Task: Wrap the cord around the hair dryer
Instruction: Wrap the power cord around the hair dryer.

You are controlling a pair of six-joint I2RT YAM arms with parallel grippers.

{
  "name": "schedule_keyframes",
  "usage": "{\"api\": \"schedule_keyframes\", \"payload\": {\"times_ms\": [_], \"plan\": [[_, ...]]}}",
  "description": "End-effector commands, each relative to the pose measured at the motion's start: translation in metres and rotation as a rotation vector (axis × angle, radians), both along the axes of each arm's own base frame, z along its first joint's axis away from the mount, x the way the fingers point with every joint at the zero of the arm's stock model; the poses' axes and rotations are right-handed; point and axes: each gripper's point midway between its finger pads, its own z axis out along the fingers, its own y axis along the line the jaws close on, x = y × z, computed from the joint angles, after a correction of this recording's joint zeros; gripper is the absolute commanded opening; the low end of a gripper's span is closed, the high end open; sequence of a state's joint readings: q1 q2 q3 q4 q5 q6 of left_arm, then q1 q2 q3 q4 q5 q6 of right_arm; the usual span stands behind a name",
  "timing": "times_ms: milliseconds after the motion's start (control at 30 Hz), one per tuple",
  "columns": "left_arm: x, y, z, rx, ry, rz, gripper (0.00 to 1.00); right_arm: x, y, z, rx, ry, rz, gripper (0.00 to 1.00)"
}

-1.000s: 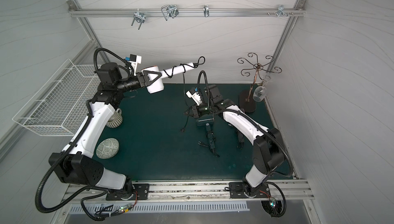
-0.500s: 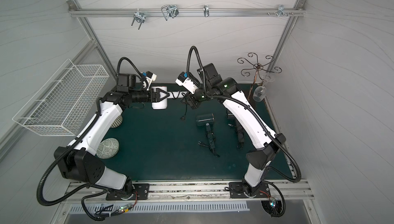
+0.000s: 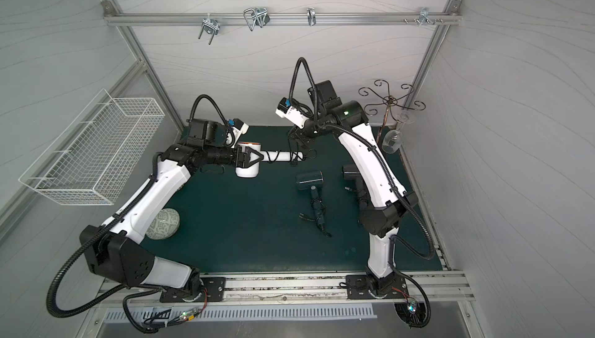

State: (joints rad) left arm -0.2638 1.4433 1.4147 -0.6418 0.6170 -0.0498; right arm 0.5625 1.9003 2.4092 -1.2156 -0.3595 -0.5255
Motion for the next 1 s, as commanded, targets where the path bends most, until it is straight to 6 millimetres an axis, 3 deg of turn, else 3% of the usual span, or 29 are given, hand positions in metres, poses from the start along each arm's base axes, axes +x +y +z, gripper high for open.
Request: {"api": "schedule_keyframes", "payload": {"times_ms": [0,100,233,500,633,833,967], "plan": [[-0.007,0.009,-0.007,0.083,-0.026,0.0,0.0,-0.009,-0.01,0.026,-0.013,-0.191,0.112,0.0],[-0.01,0.007,-0.009,0.095,-0.028,-0.006,0.0,0.004,-0.019,0.014,-0.147,-0.335,0.096,0.0],[-0.013,-0.002,-0.009,0.104,-0.021,-0.039,0.0,0.023,-0.023,0.019,-0.197,-0.435,0.075,0.0],[-0.045,-0.042,-0.008,0.074,0.004,-0.218,0.0,0.054,0.004,0.008,-0.133,-0.547,0.139,0.0],[-0.069,-0.053,0.023,-0.027,-0.041,-0.32,0.0,0.066,0.008,-0.015,-0.046,-0.39,0.177,0.0],[-0.098,-0.059,0.091,-0.162,-0.156,-0.429,0.0,0.061,0.003,-0.046,0.199,-0.056,0.255,0.0],[-0.107,-0.064,0.124,-0.252,-0.203,-0.48,0.0,0.057,0.002,-0.066,0.292,0.096,0.27,0.02]]}}
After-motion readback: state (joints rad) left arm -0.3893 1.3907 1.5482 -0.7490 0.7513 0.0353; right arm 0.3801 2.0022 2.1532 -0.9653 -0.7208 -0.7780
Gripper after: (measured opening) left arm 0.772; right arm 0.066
